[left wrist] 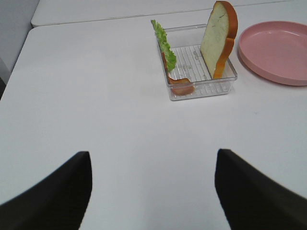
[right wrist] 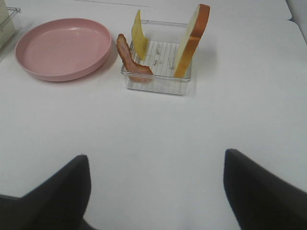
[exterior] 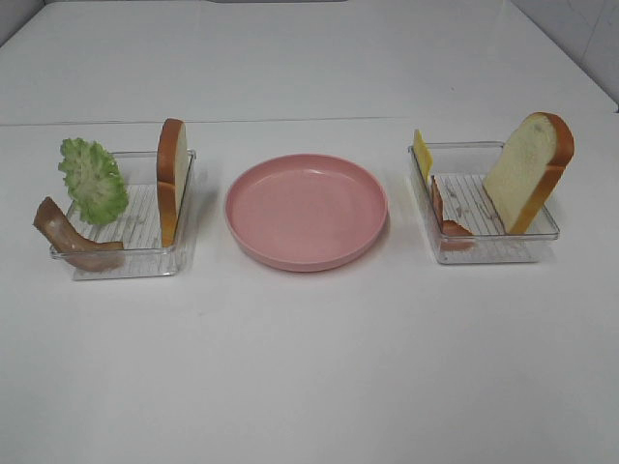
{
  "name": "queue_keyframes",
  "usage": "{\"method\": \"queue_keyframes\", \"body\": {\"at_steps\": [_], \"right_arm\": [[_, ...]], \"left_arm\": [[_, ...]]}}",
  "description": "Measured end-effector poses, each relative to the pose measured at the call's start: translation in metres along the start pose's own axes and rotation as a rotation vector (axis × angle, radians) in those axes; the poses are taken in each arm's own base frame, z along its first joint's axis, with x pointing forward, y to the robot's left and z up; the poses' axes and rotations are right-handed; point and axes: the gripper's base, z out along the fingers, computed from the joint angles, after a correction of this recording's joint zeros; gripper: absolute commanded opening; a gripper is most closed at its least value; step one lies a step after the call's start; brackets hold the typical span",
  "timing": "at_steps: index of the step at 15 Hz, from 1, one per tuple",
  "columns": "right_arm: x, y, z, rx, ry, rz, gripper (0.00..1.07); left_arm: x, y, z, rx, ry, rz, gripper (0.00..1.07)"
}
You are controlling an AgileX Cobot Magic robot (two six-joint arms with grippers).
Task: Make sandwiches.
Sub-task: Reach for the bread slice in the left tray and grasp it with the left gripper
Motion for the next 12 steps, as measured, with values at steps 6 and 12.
{"method": "queue_keyframes", "body": {"at_steps": [6,12], "right_arm": [[0.0000,0.0000,0.0000,0.000,0.000,0.000,0.73],[0.0000,0.0000,0.0000,0.000,0.000,0.000,0.73]], "left_arm": [[0.0000,0.0000,0.0000,0.000,0.000,0.000,0.69],[0.0000,0.0000,0.0000,0.000,0.000,0.000,0.69]]}}
